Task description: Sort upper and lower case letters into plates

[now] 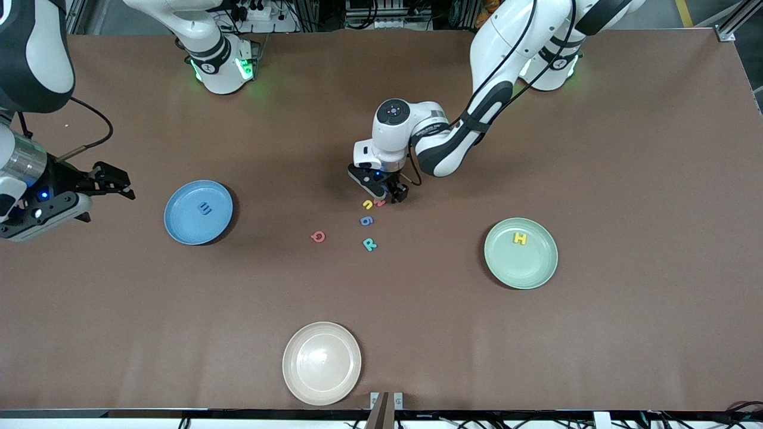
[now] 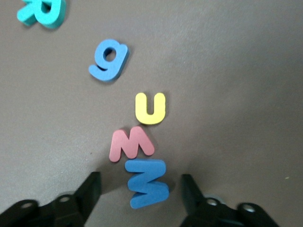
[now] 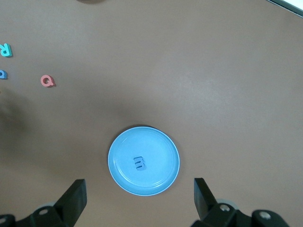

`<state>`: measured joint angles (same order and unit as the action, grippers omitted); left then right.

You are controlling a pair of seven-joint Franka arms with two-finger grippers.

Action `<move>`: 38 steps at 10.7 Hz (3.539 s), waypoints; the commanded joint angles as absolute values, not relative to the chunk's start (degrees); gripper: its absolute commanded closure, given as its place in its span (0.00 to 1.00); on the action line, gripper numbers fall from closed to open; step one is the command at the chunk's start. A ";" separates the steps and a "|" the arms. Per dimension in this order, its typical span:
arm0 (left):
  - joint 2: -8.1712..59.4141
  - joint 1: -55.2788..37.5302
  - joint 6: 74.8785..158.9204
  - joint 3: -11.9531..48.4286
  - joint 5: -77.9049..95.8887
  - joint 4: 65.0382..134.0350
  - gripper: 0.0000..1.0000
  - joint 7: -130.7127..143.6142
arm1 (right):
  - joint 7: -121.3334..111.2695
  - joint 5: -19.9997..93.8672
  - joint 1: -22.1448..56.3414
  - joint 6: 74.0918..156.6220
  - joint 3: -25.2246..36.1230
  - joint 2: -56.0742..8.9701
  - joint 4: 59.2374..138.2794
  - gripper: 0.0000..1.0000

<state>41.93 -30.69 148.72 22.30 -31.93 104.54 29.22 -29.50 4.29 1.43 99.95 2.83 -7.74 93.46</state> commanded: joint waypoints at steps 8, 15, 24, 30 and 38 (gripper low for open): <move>39.74 -29.97 141.81 22.85 -32.26 104.24 1.00 28.57 | -29.53 5.36 1.58 99.23 3.16 -7.12 93.78 0.00; 35.07 -4.97 129.73 35.76 -29.36 105.64 1.00 16.64 | -21.22 6.41 4.21 99.57 -0.59 -7.73 93.61 0.00; 35.86 15.20 124.01 37.70 -29.71 105.03 1.00 -0.60 | 25.36 0.20 29.16 124.34 -9.40 -22.91 93.43 0.00; 38.49 12.93 124.10 37.53 -29.27 100.64 1.00 3.67 | 37.69 -4.46 34.18 134.64 -9.67 -39.62 91.32 0.11; 38.15 12.57 122.97 37.53 -29.97 100.55 0.04 5.62 | 40.25 -10.19 34.54 138.24 -9.67 -44.65 91.32 0.28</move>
